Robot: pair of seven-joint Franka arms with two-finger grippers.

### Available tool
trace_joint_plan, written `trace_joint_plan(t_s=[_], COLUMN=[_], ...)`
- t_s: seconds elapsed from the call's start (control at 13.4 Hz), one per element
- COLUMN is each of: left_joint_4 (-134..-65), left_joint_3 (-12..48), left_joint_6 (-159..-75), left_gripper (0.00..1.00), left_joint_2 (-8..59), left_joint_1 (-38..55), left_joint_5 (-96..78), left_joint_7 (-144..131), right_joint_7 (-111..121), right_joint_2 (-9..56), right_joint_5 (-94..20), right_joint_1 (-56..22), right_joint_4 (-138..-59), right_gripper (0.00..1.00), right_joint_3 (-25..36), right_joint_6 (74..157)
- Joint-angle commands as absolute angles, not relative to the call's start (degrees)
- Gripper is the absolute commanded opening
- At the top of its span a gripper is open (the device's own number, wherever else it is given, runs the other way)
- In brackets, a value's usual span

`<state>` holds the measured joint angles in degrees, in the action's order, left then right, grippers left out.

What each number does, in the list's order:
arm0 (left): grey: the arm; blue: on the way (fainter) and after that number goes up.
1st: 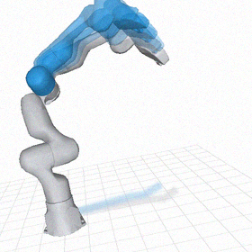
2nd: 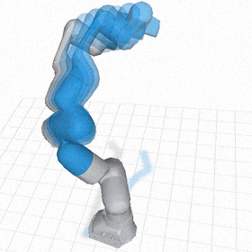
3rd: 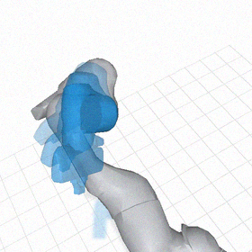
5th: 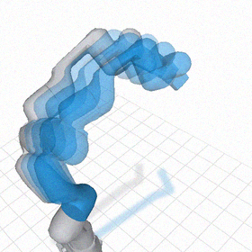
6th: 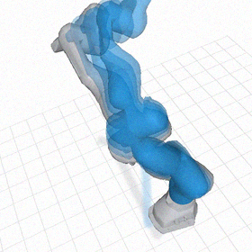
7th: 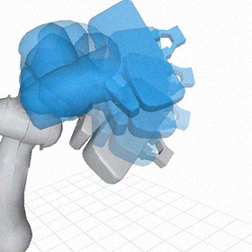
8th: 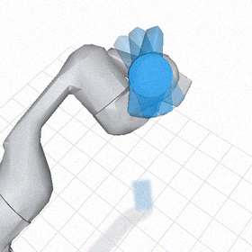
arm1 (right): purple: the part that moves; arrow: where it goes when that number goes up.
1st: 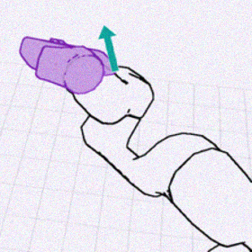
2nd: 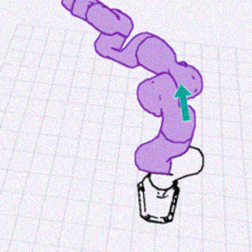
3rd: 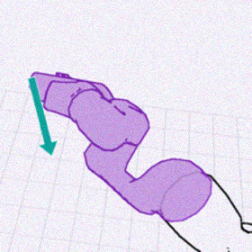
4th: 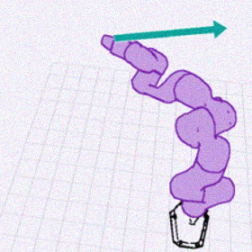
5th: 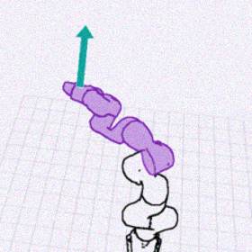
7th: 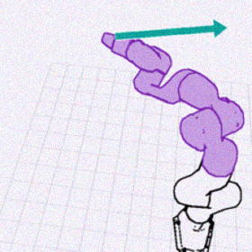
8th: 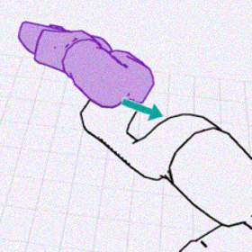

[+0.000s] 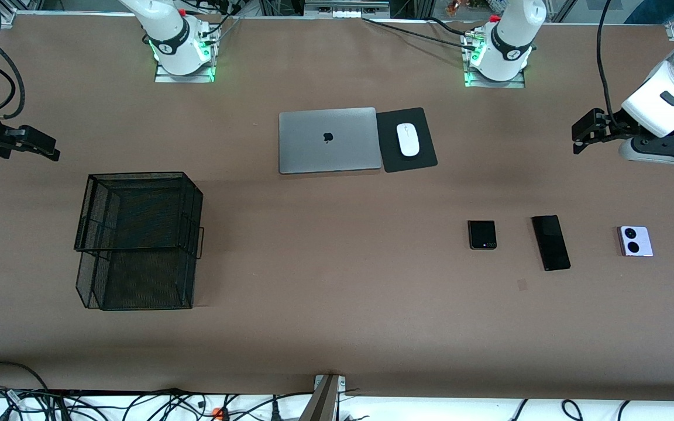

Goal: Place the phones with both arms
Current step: 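Move the left gripper over the small black flip phone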

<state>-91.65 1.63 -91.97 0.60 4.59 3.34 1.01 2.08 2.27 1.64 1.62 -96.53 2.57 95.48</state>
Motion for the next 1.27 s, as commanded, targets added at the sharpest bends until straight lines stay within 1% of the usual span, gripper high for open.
trace_joint_plan(t_s=[0.0, 0.45, 0.6, 0.75, 0.97, 1.19], left_joint_4=[-89.8, -90.0, -90.0, -89.8, -90.3, -91.1], left_joint_3=[1.7, 1.7, 2.1, 2.2, 2.4, 2.5], left_joint_6=[-90.4, -88.5, -85.2, -85.3, -89.3, -96.7], left_gripper=[1.00, 1.00, 1.00, 1.00, 1.00, 1.00], left_joint_2=[1.4, 2.0, 4.6, 7.3, 12.4, 18.7], left_joint_1=[4.3, 3.4, 3.6, 4.0, 4.4, 5.1], left_joint_5=[3.5, 3.4, 3.4, 3.3, 2.8, 2.6], left_joint_7=[2.0, 1.8, 2.0, 2.3, 2.0, 1.3], right_joint_7=[2.1, 2.1, 2.1, 2.1, 2.1, 2.1], right_joint_2=[2.3, 2.5, 2.5, 2.5, 2.5, 2.6], right_joint_5=[1.6, 1.6, 1.6, 1.6, 1.6, 1.6], right_joint_1=[1.8, 1.8, 1.8, 1.8, 1.8, 1.8], right_joint_4=[-97.1, -97.1, -97.1, -97.1, -97.1, -97.1], right_gripper=[1.00, 1.00, 1.00, 1.00, 1.00, 1.00], right_joint_3=[2.5, 2.5, 2.5, 2.5, 2.6, 2.6], right_joint_6=[96.2, 96.2, 96.2, 96.2, 96.3, 96.5])
